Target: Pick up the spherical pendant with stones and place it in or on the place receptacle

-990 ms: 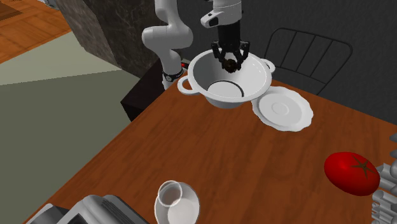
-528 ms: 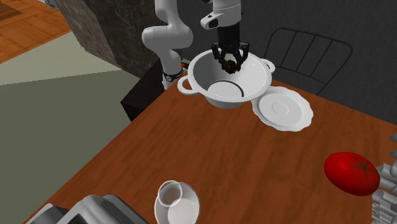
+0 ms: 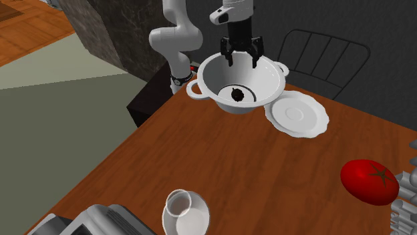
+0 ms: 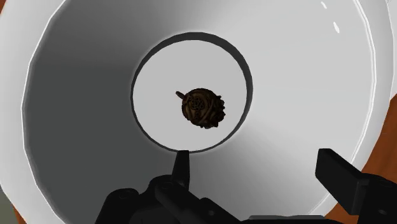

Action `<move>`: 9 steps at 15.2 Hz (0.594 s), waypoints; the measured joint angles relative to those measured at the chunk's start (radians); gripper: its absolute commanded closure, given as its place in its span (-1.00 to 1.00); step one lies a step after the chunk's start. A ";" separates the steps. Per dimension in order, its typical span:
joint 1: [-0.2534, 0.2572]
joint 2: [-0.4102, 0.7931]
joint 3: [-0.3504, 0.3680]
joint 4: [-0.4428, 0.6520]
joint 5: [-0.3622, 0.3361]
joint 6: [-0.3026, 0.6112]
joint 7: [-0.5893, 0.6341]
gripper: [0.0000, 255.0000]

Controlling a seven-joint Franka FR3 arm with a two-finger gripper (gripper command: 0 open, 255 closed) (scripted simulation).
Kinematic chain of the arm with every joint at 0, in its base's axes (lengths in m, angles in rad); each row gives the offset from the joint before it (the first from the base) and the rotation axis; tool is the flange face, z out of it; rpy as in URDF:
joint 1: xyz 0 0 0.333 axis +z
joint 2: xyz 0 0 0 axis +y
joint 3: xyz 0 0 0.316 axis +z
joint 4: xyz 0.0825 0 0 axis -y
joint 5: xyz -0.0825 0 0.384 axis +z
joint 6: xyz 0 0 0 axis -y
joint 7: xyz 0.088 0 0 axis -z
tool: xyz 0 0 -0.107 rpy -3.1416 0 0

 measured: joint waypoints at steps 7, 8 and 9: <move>-0.004 -0.017 -0.042 0.062 -0.031 -0.084 0.007 -1.00; -0.004 -0.016 -0.042 0.063 -0.031 -0.085 0.007 -1.00; -0.004 -0.016 -0.042 0.063 -0.031 -0.085 0.007 -1.00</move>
